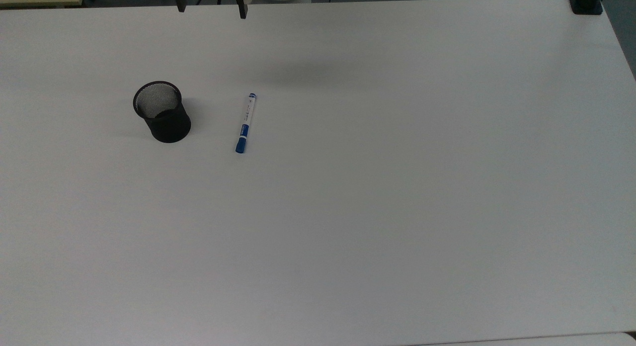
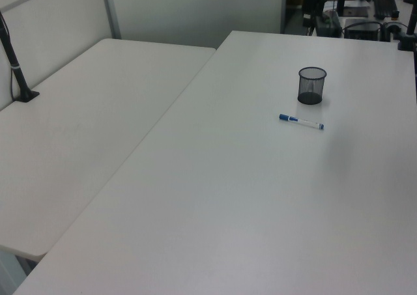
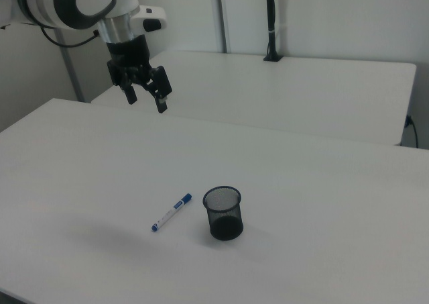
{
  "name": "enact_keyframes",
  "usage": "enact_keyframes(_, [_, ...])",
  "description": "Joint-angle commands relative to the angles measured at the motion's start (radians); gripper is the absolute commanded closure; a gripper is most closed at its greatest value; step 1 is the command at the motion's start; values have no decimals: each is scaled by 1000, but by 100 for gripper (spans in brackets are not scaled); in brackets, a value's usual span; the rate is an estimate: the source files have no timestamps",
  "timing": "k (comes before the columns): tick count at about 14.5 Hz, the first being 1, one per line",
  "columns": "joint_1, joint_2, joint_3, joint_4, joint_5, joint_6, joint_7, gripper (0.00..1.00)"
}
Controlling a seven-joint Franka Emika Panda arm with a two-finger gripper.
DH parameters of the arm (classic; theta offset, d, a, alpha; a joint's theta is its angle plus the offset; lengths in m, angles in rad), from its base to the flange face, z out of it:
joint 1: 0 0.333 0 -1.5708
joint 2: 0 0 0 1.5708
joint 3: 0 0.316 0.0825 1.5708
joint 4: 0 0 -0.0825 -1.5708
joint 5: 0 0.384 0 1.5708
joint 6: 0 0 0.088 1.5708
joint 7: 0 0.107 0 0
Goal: Insert the marker
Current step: 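Lower the open gripper toward the blue-capped marker beside the mesh cup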
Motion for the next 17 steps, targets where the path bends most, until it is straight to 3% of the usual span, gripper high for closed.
enact_keyframes(1, [18, -10, -10, -6, -3, 7, -5, 0])
enact_keyframes(10, [6, -13, -10, -12, -9, -50, -19, 0])
enact_keyframes(12, [-11, 2, -13, -33, -49, -41, -46, 0])
enact_keyframes(14, [-21, 41, -18, -84, -75, 31, -146, 4])
enact_keyframes(17, [-20, 90, -11, -157, -123, 144, -69, 0])
